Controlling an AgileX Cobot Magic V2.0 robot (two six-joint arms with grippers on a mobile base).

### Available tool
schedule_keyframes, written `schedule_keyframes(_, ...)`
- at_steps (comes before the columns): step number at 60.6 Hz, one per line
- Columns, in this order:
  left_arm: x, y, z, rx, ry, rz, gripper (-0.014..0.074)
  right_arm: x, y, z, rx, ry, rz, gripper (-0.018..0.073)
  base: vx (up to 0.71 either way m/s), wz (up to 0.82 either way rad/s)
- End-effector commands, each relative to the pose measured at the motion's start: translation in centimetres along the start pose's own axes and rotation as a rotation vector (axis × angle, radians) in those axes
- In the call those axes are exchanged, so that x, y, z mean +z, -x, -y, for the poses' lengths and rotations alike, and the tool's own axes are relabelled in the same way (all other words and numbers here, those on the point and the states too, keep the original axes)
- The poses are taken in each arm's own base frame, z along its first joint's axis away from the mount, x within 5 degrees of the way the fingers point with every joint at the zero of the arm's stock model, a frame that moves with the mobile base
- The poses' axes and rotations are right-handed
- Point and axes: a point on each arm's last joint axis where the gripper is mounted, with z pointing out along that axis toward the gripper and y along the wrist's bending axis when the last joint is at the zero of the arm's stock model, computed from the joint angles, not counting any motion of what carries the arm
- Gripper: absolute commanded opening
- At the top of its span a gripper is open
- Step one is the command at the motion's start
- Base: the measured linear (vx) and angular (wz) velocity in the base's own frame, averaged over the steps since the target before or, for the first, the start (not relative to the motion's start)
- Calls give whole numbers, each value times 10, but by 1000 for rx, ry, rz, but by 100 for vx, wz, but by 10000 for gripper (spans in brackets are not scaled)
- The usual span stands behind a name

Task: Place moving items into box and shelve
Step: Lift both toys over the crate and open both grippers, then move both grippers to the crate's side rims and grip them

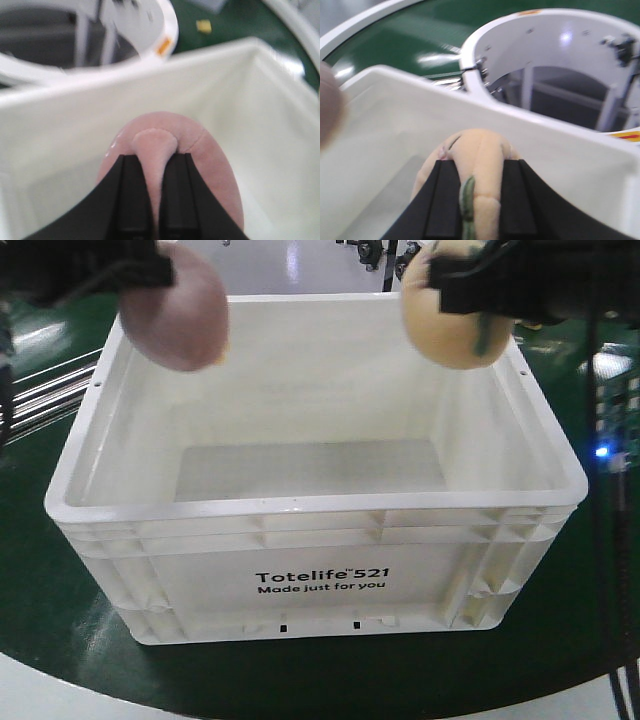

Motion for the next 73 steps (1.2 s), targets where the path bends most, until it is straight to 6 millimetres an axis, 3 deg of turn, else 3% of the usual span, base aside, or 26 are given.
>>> schedule_keyframes(1,10,5,14,18,-66,12,-3,8,11,-6,-40,-6,70,1,0,0)
schedule_keyframes(6,28,2,10,30,-60,-39,6,30,1,-1,-5,-7,8,18,0,0)
schedule_keyframes(14,43,-1,4,35,-54,-80,66,49,-8,2,53,-7,-45,118,0,0)
schedule_keyframes(20,49,-1,2,68,-49,-76,169,57,-13,4,57,-6,-72,252,0,0)
schedule_keyframes(31,51,5,0,78,-35,-15,434,64,-16,6,46,-16,-82,540,0,0)
schedule_keyframes(37,51,7,0,76,-31,11,535,62,-15,6,33,-21,-82,617,0,0)
schedule_keyframes(46,43,11,3,80,-34,39,577,42,-4,5,-1,-51,-18,620,0,0)
schedule_keyframes(55,15,22,4,76,-15,172,577,6,10,9,-4,-124,65,579,0,0)
schedule_keyframes(64,-30,33,-5,101,101,321,575,-31,14,41,53,-287,101,570,0,0)
schedule_keyframes(73,-58,25,-19,100,259,302,562,-45,-9,74,96,-379,-77,570,0,0)
